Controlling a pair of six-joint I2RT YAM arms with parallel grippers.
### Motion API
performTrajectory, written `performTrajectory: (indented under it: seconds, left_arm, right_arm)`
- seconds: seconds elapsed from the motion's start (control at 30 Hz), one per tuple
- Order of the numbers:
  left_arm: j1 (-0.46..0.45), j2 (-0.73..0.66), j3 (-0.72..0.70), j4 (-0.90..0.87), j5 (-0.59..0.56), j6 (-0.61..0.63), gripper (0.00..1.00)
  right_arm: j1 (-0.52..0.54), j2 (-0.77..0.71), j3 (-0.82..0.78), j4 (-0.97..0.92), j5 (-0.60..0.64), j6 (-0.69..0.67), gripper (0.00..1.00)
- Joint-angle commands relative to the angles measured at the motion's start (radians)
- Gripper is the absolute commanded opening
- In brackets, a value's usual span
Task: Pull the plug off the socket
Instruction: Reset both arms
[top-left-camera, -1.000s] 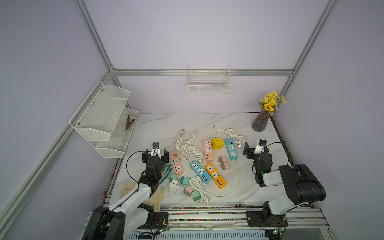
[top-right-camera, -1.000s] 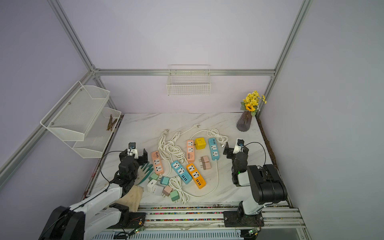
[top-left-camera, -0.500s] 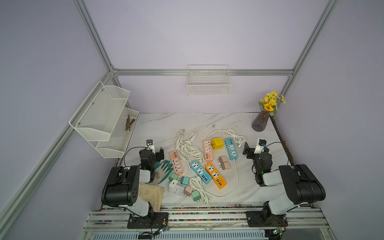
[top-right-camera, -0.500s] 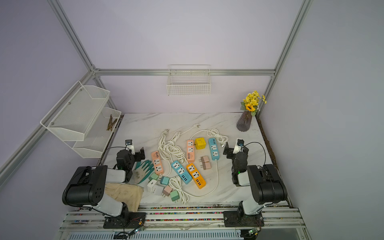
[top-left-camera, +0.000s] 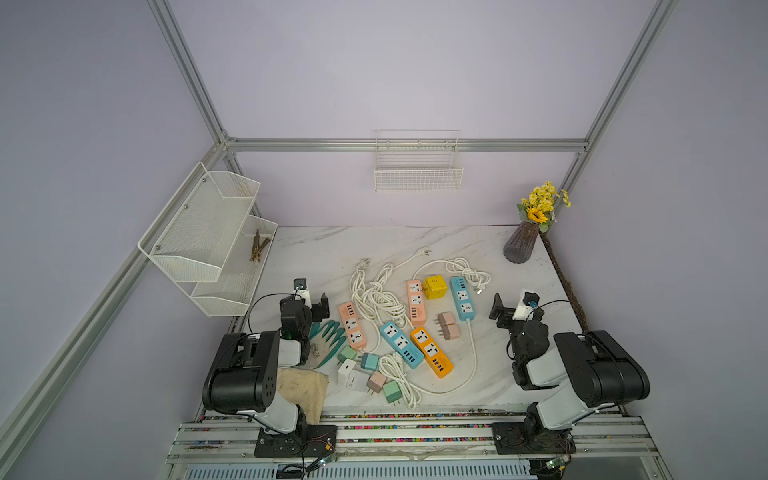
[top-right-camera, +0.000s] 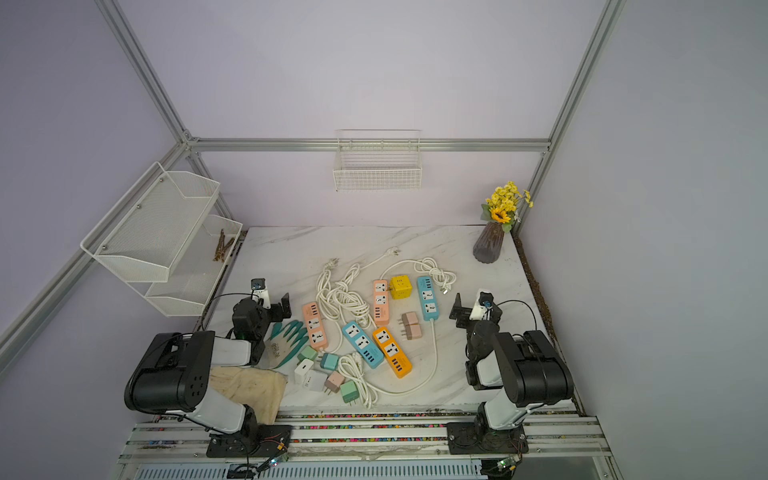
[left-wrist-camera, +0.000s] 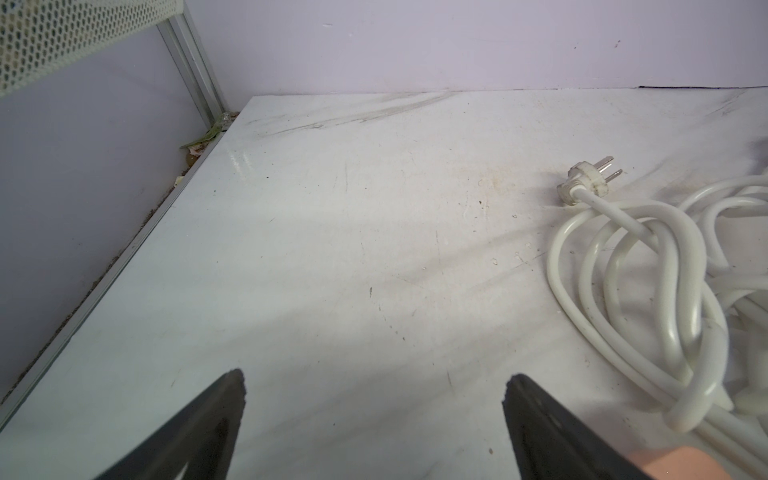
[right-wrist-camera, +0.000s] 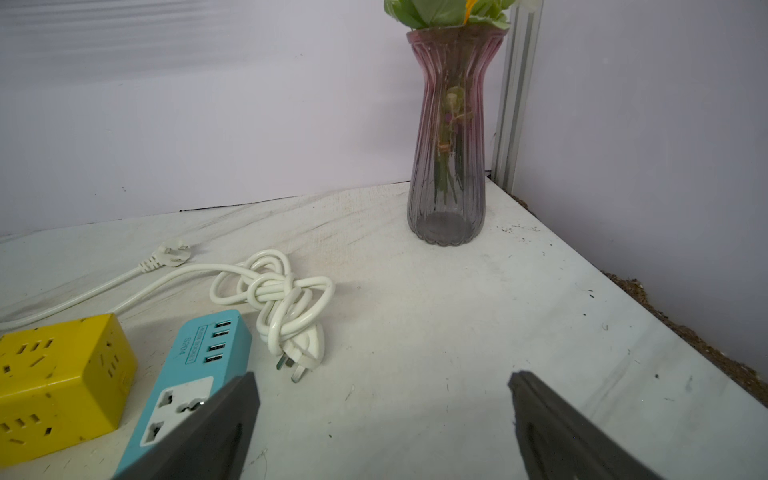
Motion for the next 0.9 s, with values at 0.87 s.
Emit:
performTrajectory:
  seconds: [0.87]
  left_arm:
    - [0.000, -0.017, -0.193, 0.442, 0.068, 0.016, 1.00]
  right_arm:
    - [0.007, 0.014, -0.013, 0.169, 0.044, 0.015, 1.00]
